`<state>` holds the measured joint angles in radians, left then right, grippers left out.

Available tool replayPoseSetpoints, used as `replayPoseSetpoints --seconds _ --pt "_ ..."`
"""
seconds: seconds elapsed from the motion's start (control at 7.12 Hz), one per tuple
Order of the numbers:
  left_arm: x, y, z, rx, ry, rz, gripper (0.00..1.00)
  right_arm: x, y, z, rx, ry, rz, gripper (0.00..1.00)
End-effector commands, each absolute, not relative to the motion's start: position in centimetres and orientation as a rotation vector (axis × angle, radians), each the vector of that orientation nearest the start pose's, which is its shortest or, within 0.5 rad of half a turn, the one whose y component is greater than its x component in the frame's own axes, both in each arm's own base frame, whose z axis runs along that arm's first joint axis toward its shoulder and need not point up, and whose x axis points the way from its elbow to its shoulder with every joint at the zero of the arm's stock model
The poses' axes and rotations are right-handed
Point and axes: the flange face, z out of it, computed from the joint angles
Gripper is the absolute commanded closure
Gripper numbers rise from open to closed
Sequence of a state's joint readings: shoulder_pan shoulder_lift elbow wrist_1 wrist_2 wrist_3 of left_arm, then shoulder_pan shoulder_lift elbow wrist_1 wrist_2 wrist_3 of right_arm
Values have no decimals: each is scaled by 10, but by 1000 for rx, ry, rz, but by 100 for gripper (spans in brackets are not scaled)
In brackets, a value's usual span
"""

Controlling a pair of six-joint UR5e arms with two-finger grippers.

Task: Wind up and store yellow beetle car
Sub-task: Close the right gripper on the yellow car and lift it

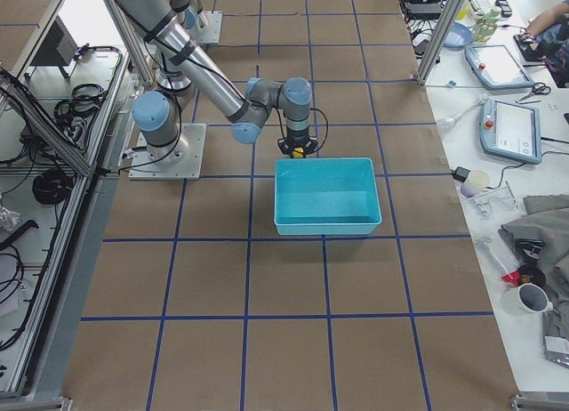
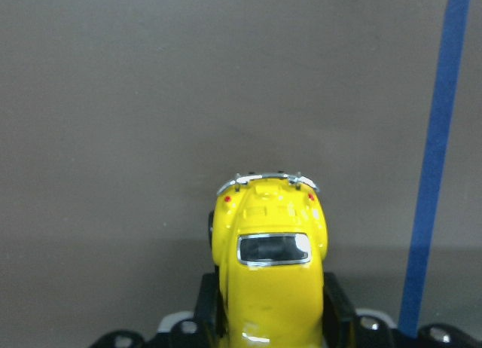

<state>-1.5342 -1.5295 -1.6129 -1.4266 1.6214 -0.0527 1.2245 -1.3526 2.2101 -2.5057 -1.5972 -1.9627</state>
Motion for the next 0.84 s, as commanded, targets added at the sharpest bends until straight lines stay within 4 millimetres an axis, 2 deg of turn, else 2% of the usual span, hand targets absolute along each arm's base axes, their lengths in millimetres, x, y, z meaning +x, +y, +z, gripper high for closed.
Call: replayPoseSetpoints --seconds 0.0,0.28,0.42,0.7 --pt "-110 -492 502 -143 3081 -221 0 -29 -483 203 -2315 2279 -35 97" --pt "-110 -492 503 -143 3079 -223 0 -6 -499 229 -2341 2275 -35 99" --pt "-110 -493 503 -143 3079 -223 0 -7 -514 255 -2328 2258 -20 99" --pt "-108 -493 502 -136 3077 -220 0 -14 -530 296 -2317 2258 24 99"
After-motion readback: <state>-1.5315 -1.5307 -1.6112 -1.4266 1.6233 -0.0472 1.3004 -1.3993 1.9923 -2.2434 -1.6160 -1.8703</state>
